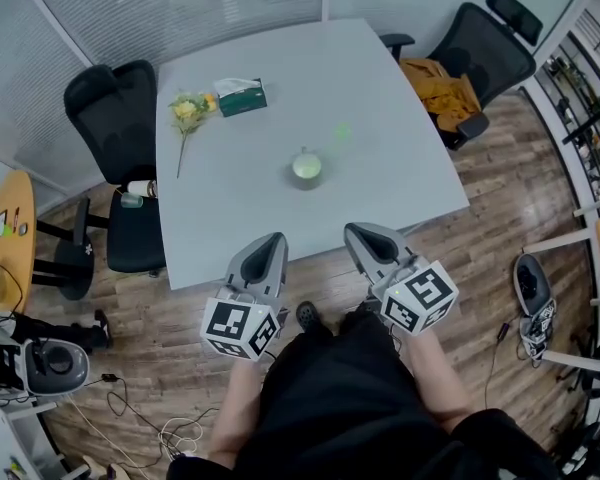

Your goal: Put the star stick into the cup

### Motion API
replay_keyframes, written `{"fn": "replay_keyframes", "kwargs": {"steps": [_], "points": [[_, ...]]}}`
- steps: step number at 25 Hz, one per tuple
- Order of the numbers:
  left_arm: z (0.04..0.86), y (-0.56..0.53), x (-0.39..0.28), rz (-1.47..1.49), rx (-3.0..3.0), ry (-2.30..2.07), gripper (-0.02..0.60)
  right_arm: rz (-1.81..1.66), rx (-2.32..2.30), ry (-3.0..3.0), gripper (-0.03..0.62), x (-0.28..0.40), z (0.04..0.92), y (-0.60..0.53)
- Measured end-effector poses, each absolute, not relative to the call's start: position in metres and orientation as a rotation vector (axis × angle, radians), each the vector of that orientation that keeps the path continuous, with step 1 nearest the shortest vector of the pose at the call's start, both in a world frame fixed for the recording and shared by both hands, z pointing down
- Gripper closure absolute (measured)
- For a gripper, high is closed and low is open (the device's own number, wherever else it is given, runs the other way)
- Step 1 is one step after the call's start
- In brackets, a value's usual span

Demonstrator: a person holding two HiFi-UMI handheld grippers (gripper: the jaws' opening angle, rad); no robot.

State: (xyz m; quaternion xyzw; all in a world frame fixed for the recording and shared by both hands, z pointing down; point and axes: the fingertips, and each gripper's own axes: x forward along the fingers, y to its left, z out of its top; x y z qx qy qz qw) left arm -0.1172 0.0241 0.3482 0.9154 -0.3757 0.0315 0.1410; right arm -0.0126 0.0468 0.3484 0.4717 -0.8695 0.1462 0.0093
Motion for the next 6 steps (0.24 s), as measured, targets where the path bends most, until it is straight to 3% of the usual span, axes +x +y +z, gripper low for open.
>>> {"fn": "replay_keyframes", "kwargs": {"steps": [6], "points": [[0.3468,0.0226,-0.1166,0.089,2.646,-1.086,0.581,0.460,1.485,-2.713,0.588,-0.0074,0.3481,0.0453]]}}
